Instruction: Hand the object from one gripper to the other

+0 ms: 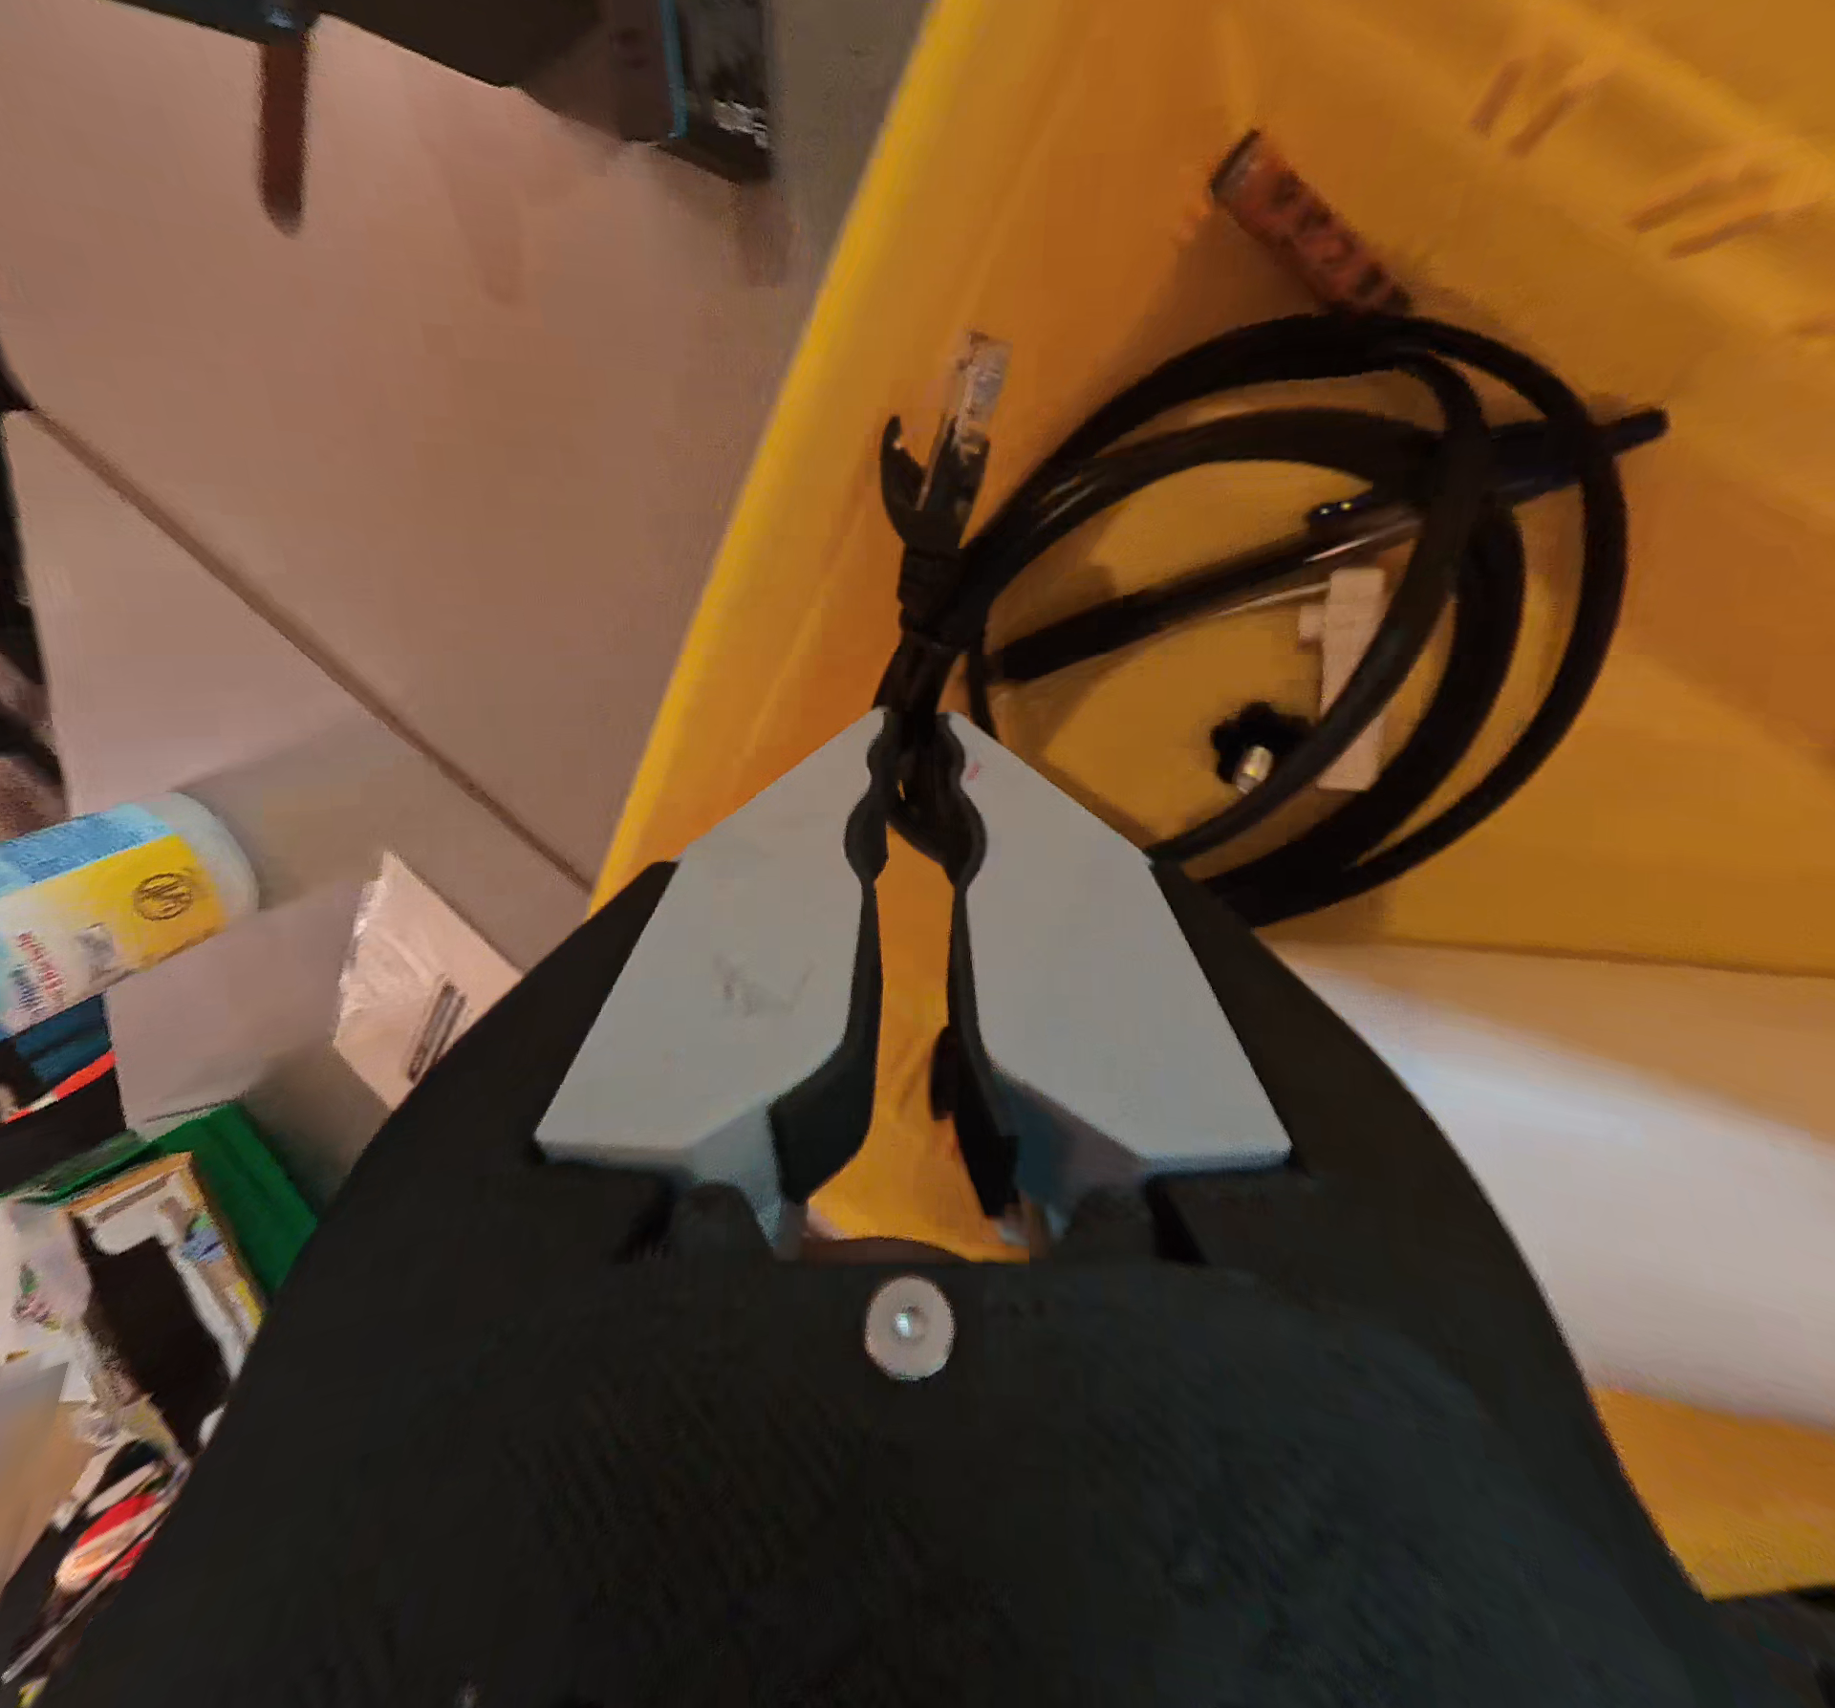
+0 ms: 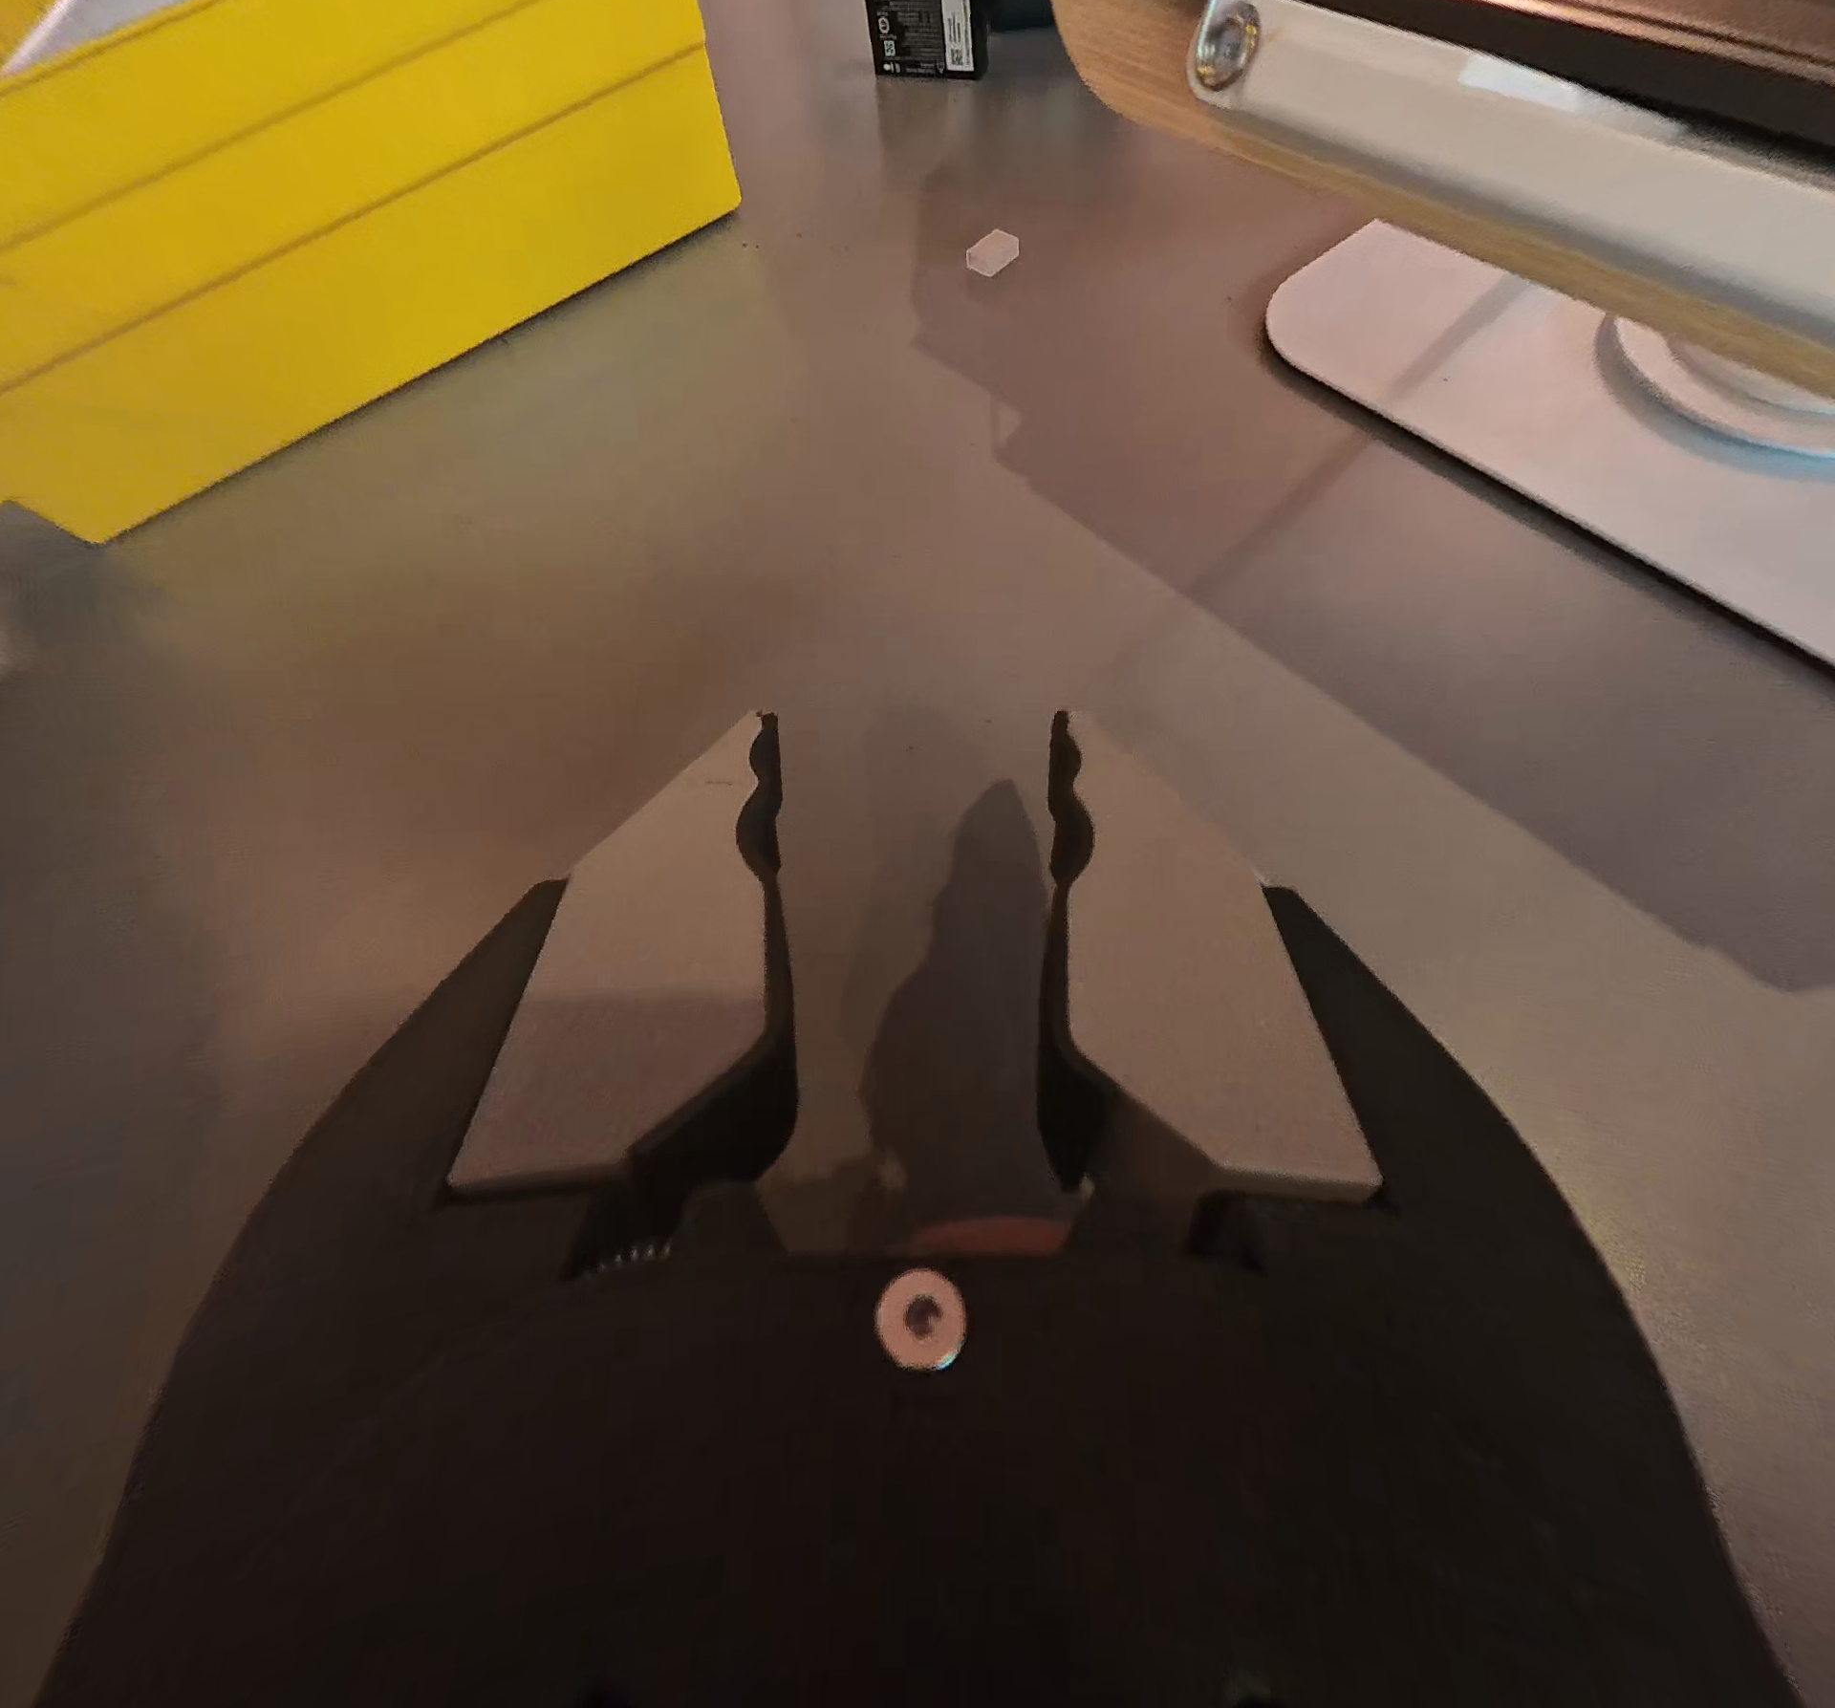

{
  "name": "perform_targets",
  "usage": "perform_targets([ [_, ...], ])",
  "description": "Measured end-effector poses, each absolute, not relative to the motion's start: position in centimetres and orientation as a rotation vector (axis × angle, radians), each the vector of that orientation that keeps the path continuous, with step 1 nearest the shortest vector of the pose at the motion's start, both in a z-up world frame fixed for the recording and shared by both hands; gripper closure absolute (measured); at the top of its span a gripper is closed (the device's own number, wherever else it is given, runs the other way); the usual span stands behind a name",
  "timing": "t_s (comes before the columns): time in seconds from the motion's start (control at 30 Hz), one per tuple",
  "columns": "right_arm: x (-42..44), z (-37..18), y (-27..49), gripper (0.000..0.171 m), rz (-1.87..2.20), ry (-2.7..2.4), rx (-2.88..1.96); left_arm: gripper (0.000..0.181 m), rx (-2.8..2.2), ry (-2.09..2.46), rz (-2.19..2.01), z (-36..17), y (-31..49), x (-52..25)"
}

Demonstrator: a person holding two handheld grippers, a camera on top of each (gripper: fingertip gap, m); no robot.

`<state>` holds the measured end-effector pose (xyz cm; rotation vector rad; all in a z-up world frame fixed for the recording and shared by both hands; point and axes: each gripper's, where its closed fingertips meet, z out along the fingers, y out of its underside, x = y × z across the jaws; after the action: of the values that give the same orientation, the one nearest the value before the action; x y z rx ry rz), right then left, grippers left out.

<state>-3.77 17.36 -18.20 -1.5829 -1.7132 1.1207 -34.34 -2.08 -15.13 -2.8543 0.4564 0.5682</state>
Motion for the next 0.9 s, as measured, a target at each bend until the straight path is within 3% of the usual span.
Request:
perform_targets([
  [0.03, -3.8, -18.2, 17.4, 0.120, 1.150, -1.712, -1.605, 0.178, -2.844, 0.461, 0.584, -14.7, -2.0, -34.6],
  [0.3, -3.5, -16.9, 18.1, 0.121, 1.385, -1.581, -1.674, 0.177, -2.697, 0.464, 0.844, -10.5, -2.2, -33.5],
  [0.5, -3.5, -16.3, 16.8, 0.121, 1.330, -1.642, -1.532, 0.177, -2.250, 0.278, 1.290, -1.3, -2.2, -34.6],
  [0.63, -3.4, -16.2, 16.5, 0.124, 1.210, -1.655, -1.457, 0.177, -2.380, 0.401, 1.039, -3.2, -3.0, -29.8],
  [0.9, -3.3, -15.8, 17.2, 0.124, 1.172, -1.599, -1.440, 0.177, -2.239, 0.256, 1.300, 4.0, -5.5, -28.7],
])
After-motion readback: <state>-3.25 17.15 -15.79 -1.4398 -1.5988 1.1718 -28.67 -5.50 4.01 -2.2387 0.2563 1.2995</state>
